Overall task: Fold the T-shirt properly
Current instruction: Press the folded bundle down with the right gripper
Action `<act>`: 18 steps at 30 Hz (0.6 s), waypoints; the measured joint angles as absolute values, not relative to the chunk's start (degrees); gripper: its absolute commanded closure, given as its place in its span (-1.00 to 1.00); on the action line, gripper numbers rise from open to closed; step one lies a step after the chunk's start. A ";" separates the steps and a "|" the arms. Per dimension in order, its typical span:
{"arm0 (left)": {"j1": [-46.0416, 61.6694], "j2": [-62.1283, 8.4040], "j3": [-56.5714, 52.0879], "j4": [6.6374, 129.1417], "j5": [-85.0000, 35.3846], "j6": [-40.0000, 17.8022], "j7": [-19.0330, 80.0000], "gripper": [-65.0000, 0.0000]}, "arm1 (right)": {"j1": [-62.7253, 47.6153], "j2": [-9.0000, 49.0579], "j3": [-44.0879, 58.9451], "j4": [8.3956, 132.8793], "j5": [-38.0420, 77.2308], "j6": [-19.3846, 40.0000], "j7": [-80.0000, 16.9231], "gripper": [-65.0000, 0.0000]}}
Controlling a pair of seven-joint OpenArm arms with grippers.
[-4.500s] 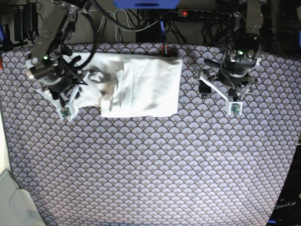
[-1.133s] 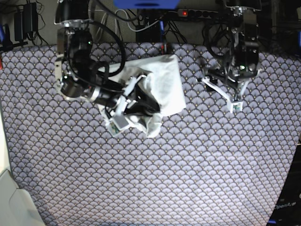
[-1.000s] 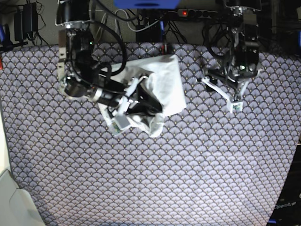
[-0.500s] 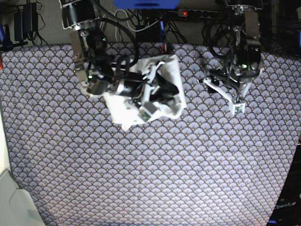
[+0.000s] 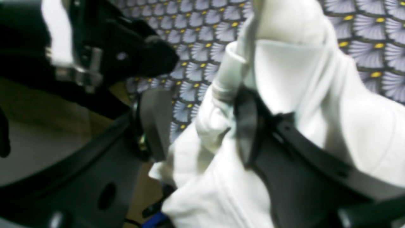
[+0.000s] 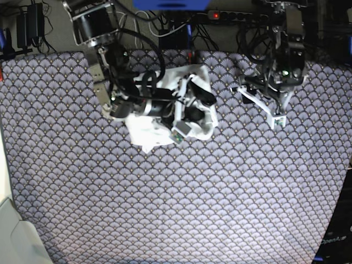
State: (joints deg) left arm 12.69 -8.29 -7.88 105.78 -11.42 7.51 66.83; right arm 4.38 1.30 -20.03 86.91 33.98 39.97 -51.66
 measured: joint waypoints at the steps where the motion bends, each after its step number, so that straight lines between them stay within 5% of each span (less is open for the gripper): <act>1: 13.19 -8.54 -7.88 105.78 -11.42 7.51 66.72 -0.01 | 4.40 1.50 -21.67 88.03 33.36 39.35 -52.05 -0.07; 7: 14.11 -8.91 -7.92 105.75 -11.05 7.46 67.05 -0.01 | 4.10 3.11 -31.86 96.79 34.48 39.66 -51.18 -0.06; 13: 15.68 -8.86 -7.92 105.78 -11.22 7.51 67.13 -0.01 | 4.10 3.73 -30.92 97.43 34.50 39.77 -51.40 -0.05; 18: 16.40 -8.91 -7.94 105.82 -11.25 7.51 66.92 -0.01 | 6.13 4.36 -25.67 97.51 34.50 39.77 -51.35 0.21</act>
State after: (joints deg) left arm 16.40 -8.91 -7.94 105.82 -11.25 7.51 66.92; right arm 6.13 4.36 -25.67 97.51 34.50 39.77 -51.35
